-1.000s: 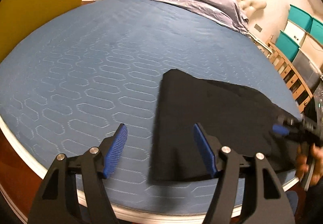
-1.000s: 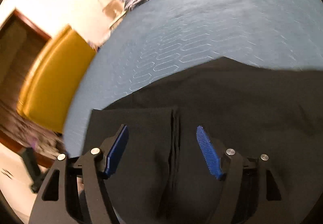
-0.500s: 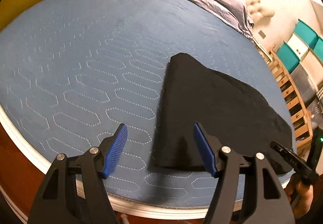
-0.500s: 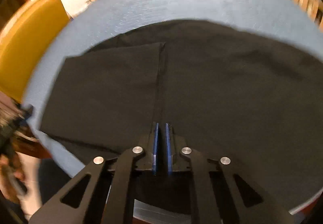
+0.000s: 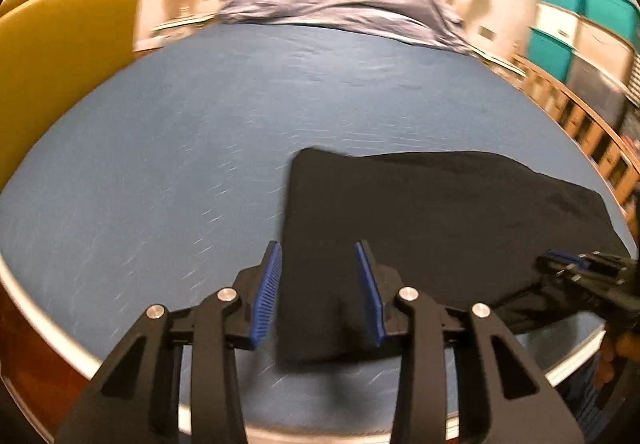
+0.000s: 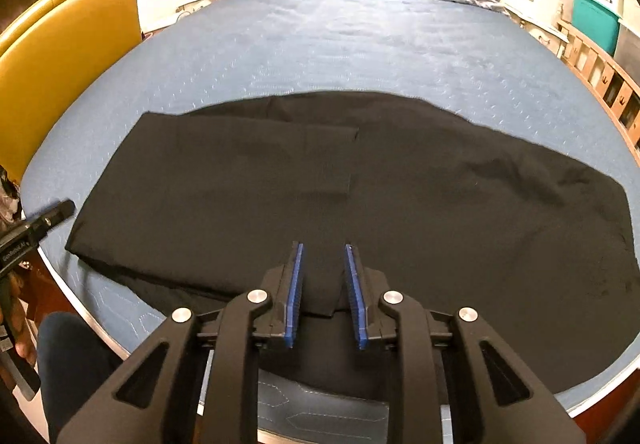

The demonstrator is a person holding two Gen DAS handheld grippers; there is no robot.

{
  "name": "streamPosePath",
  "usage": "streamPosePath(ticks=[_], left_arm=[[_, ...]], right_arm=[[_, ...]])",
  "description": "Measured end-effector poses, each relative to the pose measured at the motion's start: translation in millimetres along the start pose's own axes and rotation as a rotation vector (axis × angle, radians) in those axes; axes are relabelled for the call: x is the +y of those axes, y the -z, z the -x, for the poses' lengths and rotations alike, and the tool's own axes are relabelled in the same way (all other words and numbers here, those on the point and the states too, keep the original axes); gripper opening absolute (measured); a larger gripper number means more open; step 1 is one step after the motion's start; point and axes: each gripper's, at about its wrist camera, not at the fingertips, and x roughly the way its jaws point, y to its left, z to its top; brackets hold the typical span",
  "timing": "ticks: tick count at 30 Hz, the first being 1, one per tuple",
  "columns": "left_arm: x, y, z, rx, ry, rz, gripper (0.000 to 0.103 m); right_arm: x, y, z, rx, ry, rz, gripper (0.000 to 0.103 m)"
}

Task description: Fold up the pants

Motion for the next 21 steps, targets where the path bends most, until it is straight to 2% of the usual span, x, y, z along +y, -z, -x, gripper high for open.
streamPosePath(ticks=[2, 5, 8, 10, 14, 17, 19, 21], left_arm=[[-9, -16, -15, 0.026, 0.006, -0.028, 0.034], [-20, -46, -51, 0.078, -0.019, -0.094, 0.034], [-13, -61, -102, 0.237, -0.085, -0.1, 0.033], [-4, -61, -122, 0.286, -0.126, -0.078, 0.035], [-6, -55, -123, 0.257, -0.135, -0.109, 0.039], [6, -55, -103, 0.201, -0.096, -0.02, 0.04], [16, -50, -72, 0.115, -0.05, 0.054, 0.052], [26, -35, -46, 0.064, -0.041, 0.097, 0.056]], right_arm=[[0, 4, -8, 0.02, 0.004, -0.003, 0.024], [-1, 9, -12, 0.034, 0.008, -0.002, 0.024], [1, 10, -16, 0.039, 0.014, -0.001, 0.024], [2, 11, -17, 0.039, 0.017, 0.0, 0.024], [1, 11, -18, 0.04, 0.011, -0.002, 0.024], [-1, 10, -20, 0.041, 0.015, 0.002, 0.026], [-1, 11, -19, 0.04, 0.015, 0.002, 0.026], [-5, 9, -16, 0.036, -0.001, -0.016, 0.027]])
